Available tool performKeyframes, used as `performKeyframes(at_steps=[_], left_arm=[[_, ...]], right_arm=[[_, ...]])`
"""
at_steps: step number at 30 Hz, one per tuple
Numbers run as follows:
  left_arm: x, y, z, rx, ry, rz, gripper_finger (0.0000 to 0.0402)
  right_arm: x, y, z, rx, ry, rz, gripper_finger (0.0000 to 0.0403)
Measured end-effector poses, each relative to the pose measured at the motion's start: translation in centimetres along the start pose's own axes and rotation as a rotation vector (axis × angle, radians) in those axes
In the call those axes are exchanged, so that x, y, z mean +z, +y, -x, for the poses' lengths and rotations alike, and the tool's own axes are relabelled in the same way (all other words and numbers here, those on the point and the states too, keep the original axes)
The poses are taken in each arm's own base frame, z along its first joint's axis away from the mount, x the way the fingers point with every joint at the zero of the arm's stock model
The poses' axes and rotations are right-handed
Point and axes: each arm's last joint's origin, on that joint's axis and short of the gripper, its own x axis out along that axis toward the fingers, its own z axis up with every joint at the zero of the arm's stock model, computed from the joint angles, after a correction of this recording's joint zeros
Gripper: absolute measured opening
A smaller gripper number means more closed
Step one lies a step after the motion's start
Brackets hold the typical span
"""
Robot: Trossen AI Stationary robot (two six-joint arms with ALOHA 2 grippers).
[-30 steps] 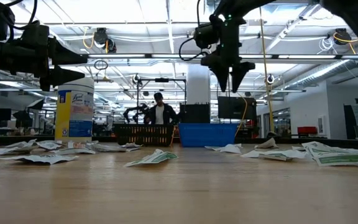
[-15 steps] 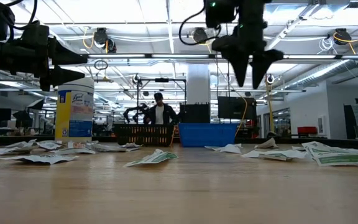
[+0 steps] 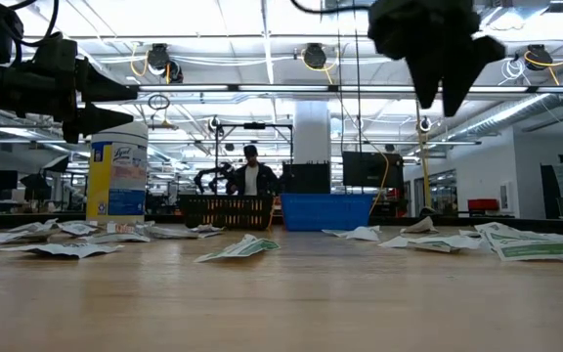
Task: Pick & Place First Aid Supplies
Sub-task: Put the blue alcohol pad into the blue basket
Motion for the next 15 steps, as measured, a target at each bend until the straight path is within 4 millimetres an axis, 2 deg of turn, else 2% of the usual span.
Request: performKeyframes(at_steps=[8, 15], left_arm=[[0.0, 0.0, 0.0, 0.000, 0.000, 0.000, 0.0306], [0.0, 0.0, 0.0, 0.000, 0.000, 0.000, 0.0306]], right_arm=[[-5.7, 1.9, 0.5, 0.018, 0.011, 0.012, 0.0212], [-10.1, 2.5, 0.9, 0.030, 0.024, -0.028, 0.0212]])
